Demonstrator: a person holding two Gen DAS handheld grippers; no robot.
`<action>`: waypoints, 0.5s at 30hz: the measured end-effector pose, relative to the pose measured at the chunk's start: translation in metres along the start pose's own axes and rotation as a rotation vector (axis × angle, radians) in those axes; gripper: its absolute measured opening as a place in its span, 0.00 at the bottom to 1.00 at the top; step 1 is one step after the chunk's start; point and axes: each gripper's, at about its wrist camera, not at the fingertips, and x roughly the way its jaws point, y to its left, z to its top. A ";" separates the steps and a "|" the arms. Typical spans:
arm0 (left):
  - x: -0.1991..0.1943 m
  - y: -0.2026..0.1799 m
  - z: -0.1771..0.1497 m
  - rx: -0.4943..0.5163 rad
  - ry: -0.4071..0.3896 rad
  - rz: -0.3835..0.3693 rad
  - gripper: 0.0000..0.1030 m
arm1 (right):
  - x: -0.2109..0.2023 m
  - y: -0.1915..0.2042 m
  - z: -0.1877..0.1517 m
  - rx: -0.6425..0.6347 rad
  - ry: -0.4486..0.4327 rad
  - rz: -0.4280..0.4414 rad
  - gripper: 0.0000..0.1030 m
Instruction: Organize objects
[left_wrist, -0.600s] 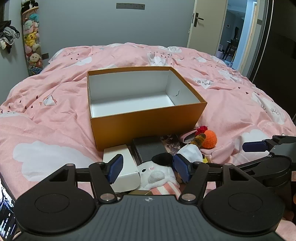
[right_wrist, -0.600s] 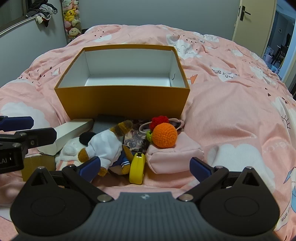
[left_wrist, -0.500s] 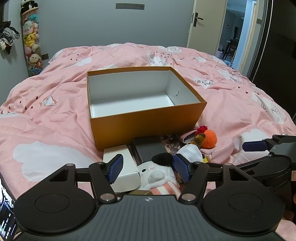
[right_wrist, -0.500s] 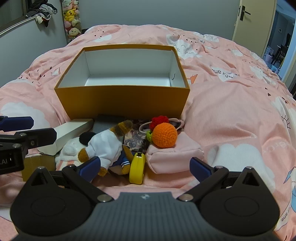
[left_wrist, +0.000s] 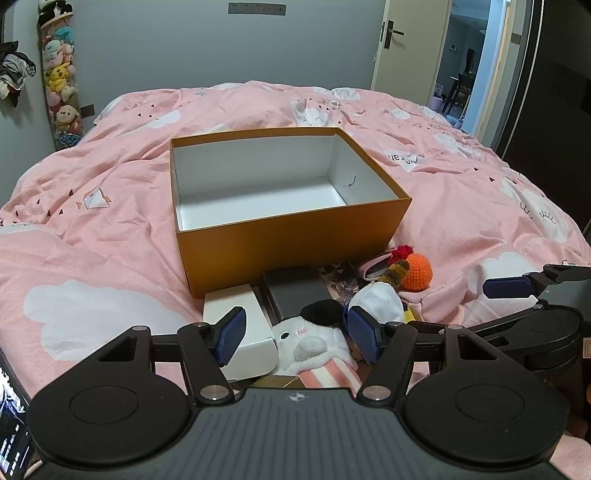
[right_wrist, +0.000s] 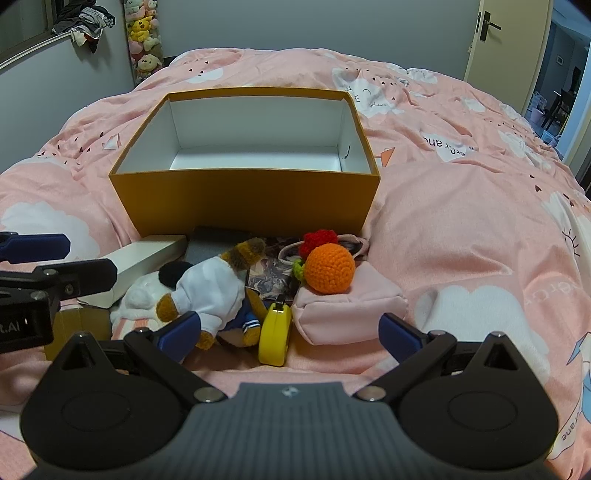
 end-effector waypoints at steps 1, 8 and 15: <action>0.000 0.000 0.000 0.000 0.000 0.000 0.73 | 0.000 -0.001 -0.001 0.001 0.001 0.001 0.99; 0.001 -0.001 -0.001 0.001 0.001 0.002 0.73 | 0.002 0.000 0.001 0.001 0.004 0.001 0.99; 0.001 -0.002 -0.001 0.001 0.001 0.002 0.73 | 0.002 0.000 0.002 -0.003 0.007 0.001 0.99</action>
